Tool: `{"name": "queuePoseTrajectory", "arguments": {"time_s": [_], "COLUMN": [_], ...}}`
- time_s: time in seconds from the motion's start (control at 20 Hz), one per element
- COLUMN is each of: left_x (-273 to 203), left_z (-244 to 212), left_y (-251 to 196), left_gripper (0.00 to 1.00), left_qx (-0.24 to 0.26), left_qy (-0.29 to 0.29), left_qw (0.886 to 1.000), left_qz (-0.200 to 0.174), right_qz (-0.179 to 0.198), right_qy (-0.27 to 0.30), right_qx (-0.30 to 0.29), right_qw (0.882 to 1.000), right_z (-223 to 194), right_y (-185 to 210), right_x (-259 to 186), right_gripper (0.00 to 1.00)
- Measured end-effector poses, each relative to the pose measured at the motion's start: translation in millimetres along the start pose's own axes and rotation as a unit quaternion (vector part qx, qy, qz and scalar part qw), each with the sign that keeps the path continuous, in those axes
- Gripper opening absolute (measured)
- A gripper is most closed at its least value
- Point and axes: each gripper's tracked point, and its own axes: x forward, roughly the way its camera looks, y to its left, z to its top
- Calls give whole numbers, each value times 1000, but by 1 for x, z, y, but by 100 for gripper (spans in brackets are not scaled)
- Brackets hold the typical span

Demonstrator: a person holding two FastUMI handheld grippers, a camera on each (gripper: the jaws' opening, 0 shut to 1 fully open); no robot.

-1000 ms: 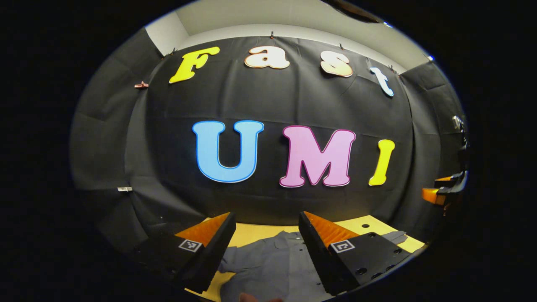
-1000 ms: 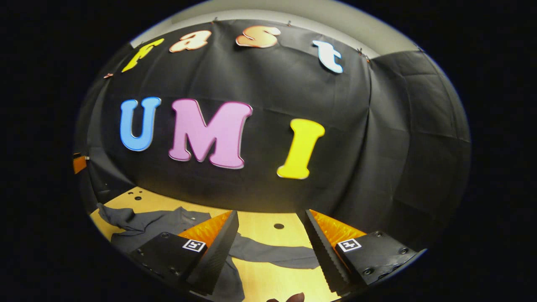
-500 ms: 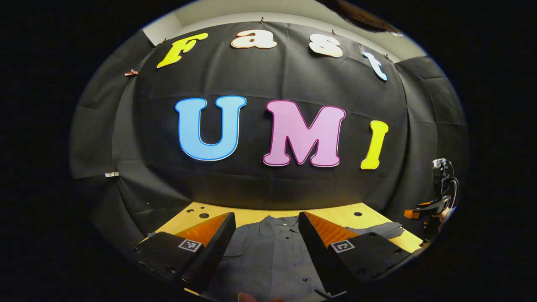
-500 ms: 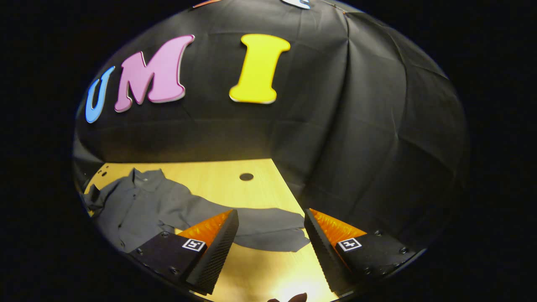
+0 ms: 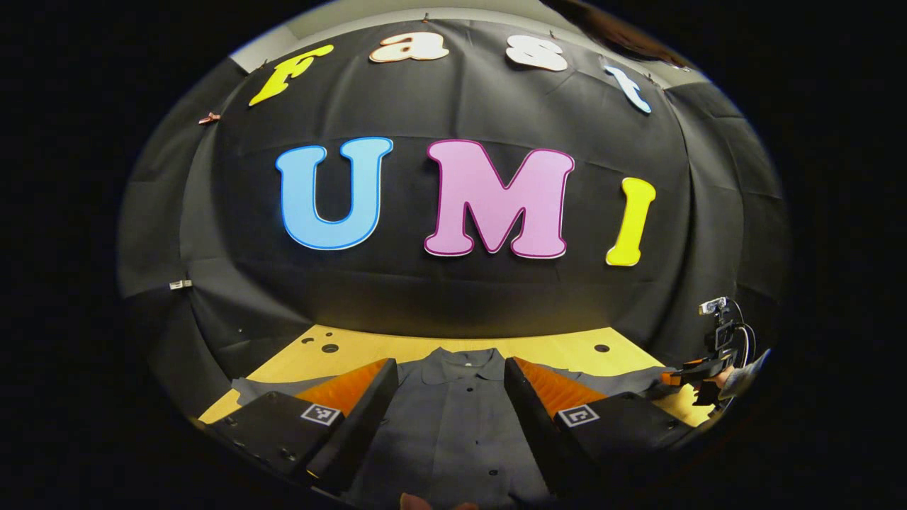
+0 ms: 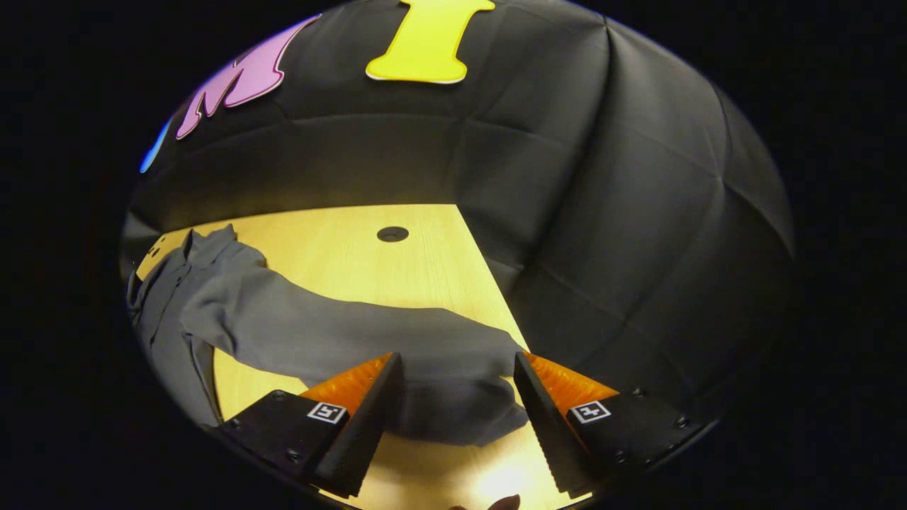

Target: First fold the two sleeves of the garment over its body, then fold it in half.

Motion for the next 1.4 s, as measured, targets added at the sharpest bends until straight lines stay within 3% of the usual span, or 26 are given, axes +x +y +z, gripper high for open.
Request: {"name": "queuePoseTrajectory", "arguments": {"time_s": [0.2, 0.35, 0.45, 0.55, 0.75, 1.05, 1.4], "left_x": [4, 0, -3, -7, -15, -23, -20], "left_z": [-3, -3, -6, -8, -5, -4, 4], "left_y": [-15, -16, -14, -9, 8, 45, 89], "left_gripper": [95, 95, 95, 95, 96, 95, 95], "left_qx": [-8, -7, -10, -13, -5, -8, -3], "left_qy": [8, 9, 12, 15, 11, 3, -3], "left_qw": [1000, 1000, 1000, 1000, 1000, 1000, 999], "left_qz": [2, 12, 17, 22, 23, -2, -33], "right_qz": [25, 62, 82, 83, 48, -2, -38], "right_qy": [42, 42, 39, 50, 29, -9, -47], "right_qx": [20, 40, 31, 30, 48, 23, 72], "right_qw": [999, 996, 995, 995, 997, 1000, 996], "right_z": [-21, -23, -23, -22, -3, 9, 14], "right_y": [-2, 6, 14, 12, -2, -20, 19], "right_x": [19, 25, 29, 31, 11, -74, -167], "right_gripper": [96, 94, 79, 9, 5, 5, 5]}}
